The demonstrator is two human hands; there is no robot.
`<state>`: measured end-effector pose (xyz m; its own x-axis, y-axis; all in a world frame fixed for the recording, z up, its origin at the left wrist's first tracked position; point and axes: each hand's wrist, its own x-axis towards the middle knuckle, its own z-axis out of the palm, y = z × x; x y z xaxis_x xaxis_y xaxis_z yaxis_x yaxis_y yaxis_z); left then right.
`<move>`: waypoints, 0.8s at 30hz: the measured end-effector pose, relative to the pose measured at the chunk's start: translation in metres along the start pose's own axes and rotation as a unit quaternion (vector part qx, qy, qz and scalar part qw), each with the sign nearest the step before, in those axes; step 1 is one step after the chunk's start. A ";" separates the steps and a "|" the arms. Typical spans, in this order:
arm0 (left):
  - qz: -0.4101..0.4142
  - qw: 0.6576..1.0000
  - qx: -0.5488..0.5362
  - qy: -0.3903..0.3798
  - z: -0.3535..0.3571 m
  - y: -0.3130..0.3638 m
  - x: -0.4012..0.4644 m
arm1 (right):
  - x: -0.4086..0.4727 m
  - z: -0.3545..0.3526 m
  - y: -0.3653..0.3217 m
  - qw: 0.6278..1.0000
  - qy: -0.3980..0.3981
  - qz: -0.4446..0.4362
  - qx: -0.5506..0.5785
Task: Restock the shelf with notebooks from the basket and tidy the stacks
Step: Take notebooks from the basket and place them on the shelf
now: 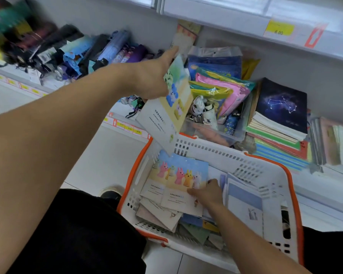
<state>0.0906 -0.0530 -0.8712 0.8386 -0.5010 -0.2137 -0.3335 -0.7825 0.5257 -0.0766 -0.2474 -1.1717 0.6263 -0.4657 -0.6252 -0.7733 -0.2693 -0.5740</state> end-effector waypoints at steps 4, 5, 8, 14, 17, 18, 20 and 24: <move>-0.012 0.999 0.032 0.007 -0.005 -0.001 -0.002 | -0.001 -0.011 -0.007 0.996 0.007 -0.055 0.076; -0.016 0.999 0.044 0.015 -0.005 0.000 -0.003 | -0.003 -0.024 -0.013 0.991 0.003 -0.073 0.113; -0.035 0.995 0.088 0.026 -0.007 0.001 -0.007 | -0.031 -0.080 -0.044 0.971 -0.027 -0.117 0.206; -0.085 0.985 -0.101 0.111 -0.011 0.008 0.004 | -0.092 -0.131 -0.136 0.870 -0.169 -0.252 0.388; -0.050 0.926 -0.340 0.157 -0.016 0.013 0.010 | -0.106 -0.130 -0.184 0.846 -0.158 -0.303 0.409; -0.030 0.905 -0.387 0.175 -0.019 0.012 0.010 | -0.108 -0.130 -0.197 0.847 -0.146 -0.314 0.403; 0.011 0.883 -0.429 0.192 -0.024 0.007 0.007 | -0.112 -0.131 -0.217 0.853 -0.122 -0.338 0.379; 0.089 0.858 -0.472 0.180 -0.021 0.004 0.006 | -0.123 -0.130 -0.244 0.872 -0.034 -0.380 0.306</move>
<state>0.1034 -0.0513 -0.8526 0.9462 -0.3013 0.1182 -0.1150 0.0282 0.9930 0.0223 -0.2347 -0.8862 0.9557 -0.2914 0.0409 0.0525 0.0322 -0.9981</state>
